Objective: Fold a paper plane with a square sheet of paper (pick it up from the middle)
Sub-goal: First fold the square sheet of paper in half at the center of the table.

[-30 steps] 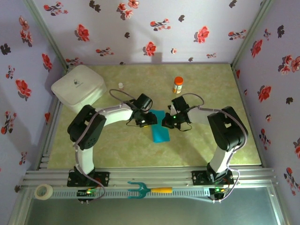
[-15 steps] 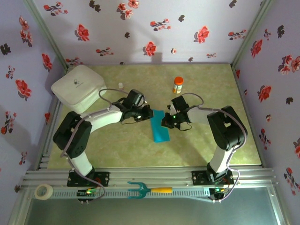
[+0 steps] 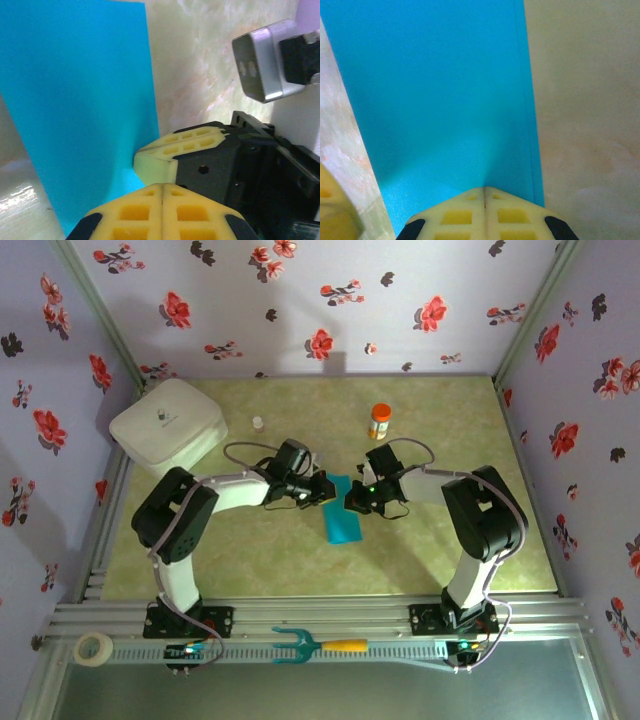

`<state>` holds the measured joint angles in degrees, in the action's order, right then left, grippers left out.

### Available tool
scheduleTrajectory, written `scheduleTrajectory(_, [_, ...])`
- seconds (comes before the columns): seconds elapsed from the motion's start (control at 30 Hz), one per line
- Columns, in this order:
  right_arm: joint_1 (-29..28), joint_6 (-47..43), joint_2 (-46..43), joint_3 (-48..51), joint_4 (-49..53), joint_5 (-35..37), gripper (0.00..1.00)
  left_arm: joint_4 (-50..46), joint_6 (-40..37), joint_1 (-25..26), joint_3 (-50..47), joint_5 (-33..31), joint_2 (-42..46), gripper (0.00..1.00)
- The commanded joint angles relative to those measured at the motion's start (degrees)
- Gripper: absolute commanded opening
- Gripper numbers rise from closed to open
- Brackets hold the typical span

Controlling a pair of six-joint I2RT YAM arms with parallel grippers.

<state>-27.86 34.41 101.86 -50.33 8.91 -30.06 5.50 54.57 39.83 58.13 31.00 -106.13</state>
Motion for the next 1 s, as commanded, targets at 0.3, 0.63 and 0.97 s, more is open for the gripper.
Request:
scheduleTrajectory(0.3, [0.00,-0.61,3.75,1.72,5.88,5.15,0.00,4.33,-0.42,-1.71,-6.71,0.73,-4.56,0.00])
scheduleTrajectory(0.63, [0.00,-0.58,3.63,1.81,5.90,5.32,0.00,2.33,-0.95,-2.65,-5.09,1.55,-3.43,0.00])
scheduleTrajectory(0.97, [0.00,-0.72,3.43,1.63,6.07,5.29,0.00,-4.44,-3.68,-4.48,2.26,1.62,-5.57,0.00])
